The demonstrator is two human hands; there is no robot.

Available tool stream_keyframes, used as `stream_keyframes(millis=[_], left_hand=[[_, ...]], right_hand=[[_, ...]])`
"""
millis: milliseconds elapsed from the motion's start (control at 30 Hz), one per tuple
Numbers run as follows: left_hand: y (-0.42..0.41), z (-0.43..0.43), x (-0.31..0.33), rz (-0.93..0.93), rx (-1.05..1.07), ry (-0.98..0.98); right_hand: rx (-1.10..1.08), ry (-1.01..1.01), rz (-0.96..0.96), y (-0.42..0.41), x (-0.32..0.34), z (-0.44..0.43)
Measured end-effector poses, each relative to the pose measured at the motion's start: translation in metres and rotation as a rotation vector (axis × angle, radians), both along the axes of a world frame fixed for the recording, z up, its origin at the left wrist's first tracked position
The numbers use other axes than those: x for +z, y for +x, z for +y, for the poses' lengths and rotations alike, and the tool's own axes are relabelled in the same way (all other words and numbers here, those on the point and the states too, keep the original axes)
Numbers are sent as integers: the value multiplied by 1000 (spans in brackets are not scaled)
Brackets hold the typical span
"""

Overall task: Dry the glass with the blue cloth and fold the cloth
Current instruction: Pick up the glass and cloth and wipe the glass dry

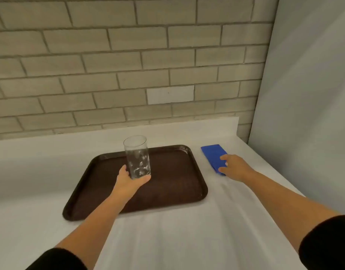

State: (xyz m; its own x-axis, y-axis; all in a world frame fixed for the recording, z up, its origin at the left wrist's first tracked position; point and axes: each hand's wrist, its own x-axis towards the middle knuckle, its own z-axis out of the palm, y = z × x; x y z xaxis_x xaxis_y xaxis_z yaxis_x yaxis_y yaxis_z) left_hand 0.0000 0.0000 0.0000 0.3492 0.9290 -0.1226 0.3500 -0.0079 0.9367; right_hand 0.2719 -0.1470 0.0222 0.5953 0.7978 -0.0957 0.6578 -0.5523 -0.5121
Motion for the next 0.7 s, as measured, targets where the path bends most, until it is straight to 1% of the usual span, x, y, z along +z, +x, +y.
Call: stream_keyframes(millis=[133, 333, 433, 567, 700], left_hand=[[23, 36, -27, -38, 85, 33], [34, 60, -54, -92, 103, 122], [35, 64, -60, -99, 133, 122], [34, 68, -62, -112, 118, 136], [32, 72, -60, -131, 122, 134]], right_hand=[[36, -88, -31, 43, -19, 28], [171, -228, -195, 79, -56, 77], [187, -224, -207, 90, -71, 94], [196, -250, -223, 96, -85, 105], [118, -240, -304, 95, -95, 107]])
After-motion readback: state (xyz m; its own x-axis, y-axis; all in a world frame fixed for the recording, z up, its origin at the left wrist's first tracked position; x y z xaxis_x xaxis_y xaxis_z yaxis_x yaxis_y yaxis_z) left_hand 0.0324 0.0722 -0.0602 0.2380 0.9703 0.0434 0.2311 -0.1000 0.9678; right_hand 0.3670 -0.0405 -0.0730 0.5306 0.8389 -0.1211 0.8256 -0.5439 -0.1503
